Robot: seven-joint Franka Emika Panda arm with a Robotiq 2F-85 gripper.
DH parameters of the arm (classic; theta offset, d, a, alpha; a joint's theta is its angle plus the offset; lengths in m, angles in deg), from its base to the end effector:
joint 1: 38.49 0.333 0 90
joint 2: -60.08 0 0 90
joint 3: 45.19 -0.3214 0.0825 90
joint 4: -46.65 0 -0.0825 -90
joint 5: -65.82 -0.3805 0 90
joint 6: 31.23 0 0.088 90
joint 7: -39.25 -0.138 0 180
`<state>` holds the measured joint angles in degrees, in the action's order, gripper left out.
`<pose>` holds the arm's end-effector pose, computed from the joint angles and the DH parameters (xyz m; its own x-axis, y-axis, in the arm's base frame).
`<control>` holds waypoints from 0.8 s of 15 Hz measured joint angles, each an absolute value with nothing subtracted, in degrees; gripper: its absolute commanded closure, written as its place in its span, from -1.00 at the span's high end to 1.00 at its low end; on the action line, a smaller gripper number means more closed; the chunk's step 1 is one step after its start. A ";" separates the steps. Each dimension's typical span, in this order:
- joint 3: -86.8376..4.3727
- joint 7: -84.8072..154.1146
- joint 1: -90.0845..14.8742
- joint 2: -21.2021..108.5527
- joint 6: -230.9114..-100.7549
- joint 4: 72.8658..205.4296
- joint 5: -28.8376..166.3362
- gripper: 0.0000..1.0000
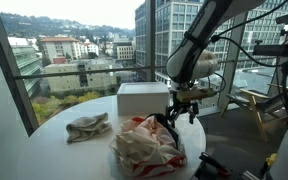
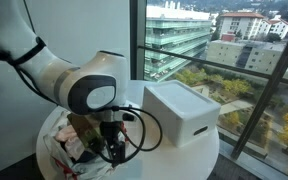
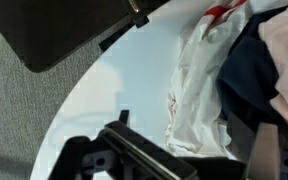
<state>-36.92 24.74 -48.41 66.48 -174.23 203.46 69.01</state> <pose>0.3568 -0.1158 0.2228 0.8588 -0.4973 -0.1230 -0.4959 -0.8673 0.0436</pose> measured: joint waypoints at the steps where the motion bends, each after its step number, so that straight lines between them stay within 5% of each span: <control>1: -37.11 25.43 -48.08 66.50 -174.61 203.54 68.36 1.00; 12: -37.52 26.86 -47.58 64.42 -178.94 203.55 67.77 1.00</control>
